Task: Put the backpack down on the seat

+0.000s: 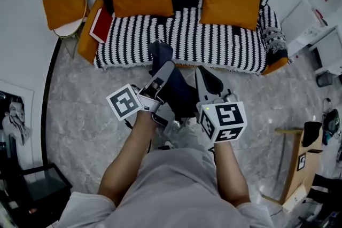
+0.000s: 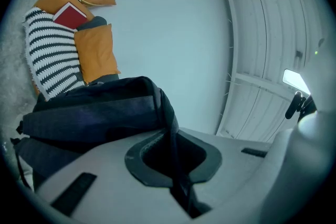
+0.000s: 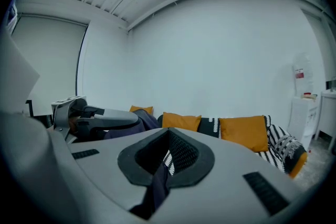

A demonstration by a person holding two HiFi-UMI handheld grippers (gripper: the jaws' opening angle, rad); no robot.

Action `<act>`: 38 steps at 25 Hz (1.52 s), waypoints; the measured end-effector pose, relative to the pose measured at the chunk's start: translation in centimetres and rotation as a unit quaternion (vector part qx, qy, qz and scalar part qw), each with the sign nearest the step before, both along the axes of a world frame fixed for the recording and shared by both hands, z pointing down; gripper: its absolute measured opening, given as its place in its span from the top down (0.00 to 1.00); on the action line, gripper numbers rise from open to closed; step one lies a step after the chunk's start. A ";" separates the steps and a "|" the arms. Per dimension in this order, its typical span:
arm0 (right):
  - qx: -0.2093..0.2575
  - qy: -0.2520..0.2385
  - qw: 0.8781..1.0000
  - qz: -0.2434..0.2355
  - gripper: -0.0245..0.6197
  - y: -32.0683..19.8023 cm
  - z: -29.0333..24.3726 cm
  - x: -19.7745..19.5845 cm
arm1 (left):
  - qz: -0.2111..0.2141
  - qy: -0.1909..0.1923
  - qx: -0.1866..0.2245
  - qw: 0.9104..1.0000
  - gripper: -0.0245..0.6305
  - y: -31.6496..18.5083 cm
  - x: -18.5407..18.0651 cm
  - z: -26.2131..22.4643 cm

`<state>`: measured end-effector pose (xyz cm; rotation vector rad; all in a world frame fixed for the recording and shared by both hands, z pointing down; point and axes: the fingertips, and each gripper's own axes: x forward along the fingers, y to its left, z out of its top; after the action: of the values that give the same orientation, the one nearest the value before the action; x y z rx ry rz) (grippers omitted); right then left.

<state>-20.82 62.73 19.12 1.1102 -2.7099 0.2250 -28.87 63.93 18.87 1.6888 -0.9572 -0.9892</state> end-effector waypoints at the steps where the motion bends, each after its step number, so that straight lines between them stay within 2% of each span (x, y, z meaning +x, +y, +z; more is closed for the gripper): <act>1: -0.001 0.000 1.000 -0.001 0.96 -0.8 0.0 0.1 | -0.001 0.000 -0.002 1.000 0.94 -0.8 0.1 0.1; 13: -0.013 -0.010 1.000 -0.023 0.96 -10.3 0.1 1.6 | -0.021 -0.005 -0.018 1.000 0.94 -9.6 1.5 0.4; 19: -0.014 -0.018 0.999 -0.025 0.96 -14.7 0.3 4.1 | -0.024 -0.005 -0.017 1.000 0.94 -13.9 3.8 0.7; 26: -0.020 -0.020 0.999 -0.023 0.96 -18.0 0.9 5.5 | -0.025 -0.005 -0.020 0.999 0.94 -17.2 4.8 1.2; 38: -0.032 -0.016 0.999 -0.009 0.96 -23.6 2.4 3.7 | -0.005 0.000 -0.038 0.999 0.94 -23.1 3.1 2.9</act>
<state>-17.11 39.10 21.56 1.0736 -2.7192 0.3285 -25.74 40.84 21.80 1.6237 -0.9924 -0.9478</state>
